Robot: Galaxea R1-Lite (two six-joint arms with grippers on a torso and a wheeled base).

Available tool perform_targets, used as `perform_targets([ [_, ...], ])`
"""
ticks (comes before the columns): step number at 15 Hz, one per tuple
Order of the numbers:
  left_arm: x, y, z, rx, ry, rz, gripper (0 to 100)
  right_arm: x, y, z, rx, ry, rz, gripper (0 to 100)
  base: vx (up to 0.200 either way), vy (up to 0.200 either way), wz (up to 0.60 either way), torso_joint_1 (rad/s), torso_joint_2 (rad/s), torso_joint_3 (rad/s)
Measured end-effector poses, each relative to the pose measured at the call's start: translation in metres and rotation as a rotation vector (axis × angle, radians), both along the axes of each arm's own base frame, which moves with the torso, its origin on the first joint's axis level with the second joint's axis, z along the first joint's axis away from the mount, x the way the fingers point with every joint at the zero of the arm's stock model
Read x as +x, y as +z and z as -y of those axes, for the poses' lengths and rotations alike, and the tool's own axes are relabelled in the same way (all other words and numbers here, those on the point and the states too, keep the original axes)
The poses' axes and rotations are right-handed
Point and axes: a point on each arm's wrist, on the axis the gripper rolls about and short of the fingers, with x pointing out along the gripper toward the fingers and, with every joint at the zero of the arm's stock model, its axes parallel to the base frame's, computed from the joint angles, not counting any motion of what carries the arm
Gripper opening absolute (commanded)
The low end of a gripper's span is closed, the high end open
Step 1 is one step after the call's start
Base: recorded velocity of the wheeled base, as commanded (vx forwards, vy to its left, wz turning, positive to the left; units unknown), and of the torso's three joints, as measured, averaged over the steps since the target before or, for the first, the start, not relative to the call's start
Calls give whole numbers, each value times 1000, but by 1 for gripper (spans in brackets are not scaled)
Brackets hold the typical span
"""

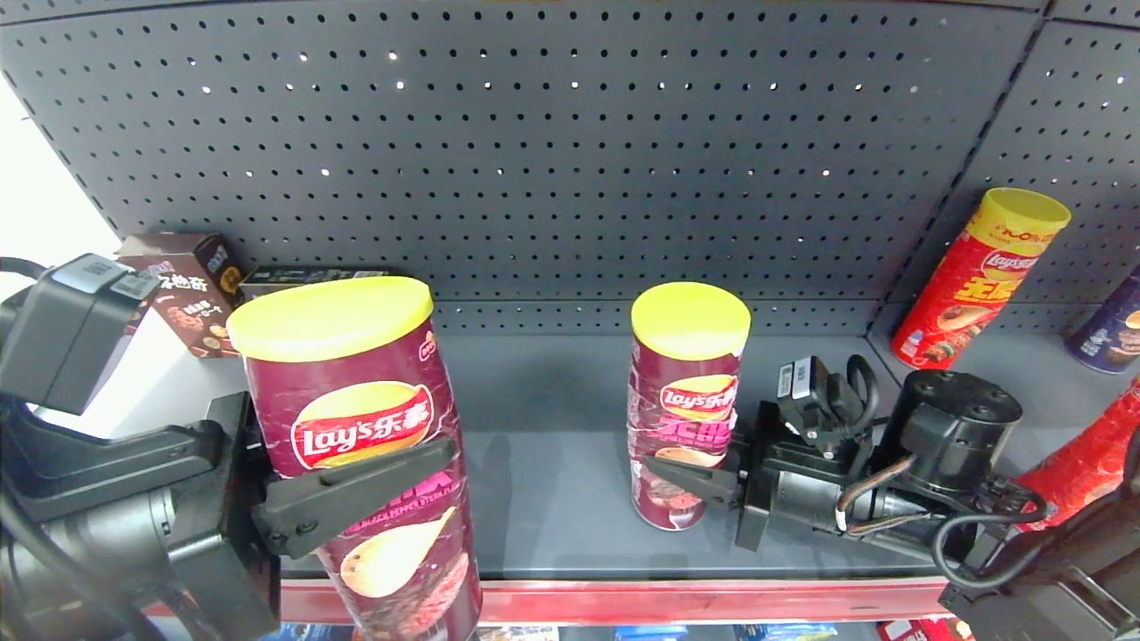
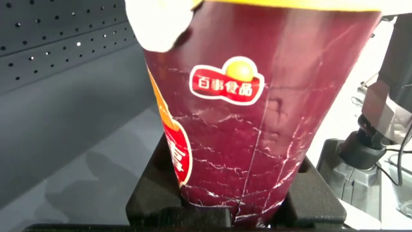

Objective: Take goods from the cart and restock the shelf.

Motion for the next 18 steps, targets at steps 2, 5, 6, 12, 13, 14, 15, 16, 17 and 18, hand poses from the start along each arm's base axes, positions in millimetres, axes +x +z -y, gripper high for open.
perform_targets([
  [2,0,-1,0,1,0,-2,0,3,-5,-1,-3,-3,-5,0,0,0,0,0,0,0],
  [5,0,-1,0,1,0,-3,0,1,-9,-7,-7,19,-11,0,0,0,0,0,0,0],
  [6,0,-1,0,3,0,-4,0,0,-10,-8,-10,22,-14,0,0,0,0,0,0,0],
  [12,0,-2,0,4,2,-7,0,-3,-13,0,-29,-8,-17,100,0,0,0,0,0,0],
  [13,0,-2,0,4,2,-8,0,-4,-12,3,-28,-14,-15,100,0,0,0,0,0,0],
  [14,0,-2,0,4,2,-8,0,-7,-11,8,-29,-21,-15,100,0,0,0,0,0,0],
  [15,0,-2,0,4,1,-7,0,-10,-9,12,-27,-28,-13,100,0,0,0,0,0,0],
  [16,0,-2,0,4,1,-7,0,-16,-5,18,-24,-34,-7,100,0,0,0,0,0,0],
  [17,0,-2,0,4,1,-7,0,-22,0,23,-20,-40,1,100,0,0,0,0,0,0],
  [18,0,-2,0,4,1,-8,0,-30,3,30,-18,-46,3,100,0,0,0,0,0,0],
])
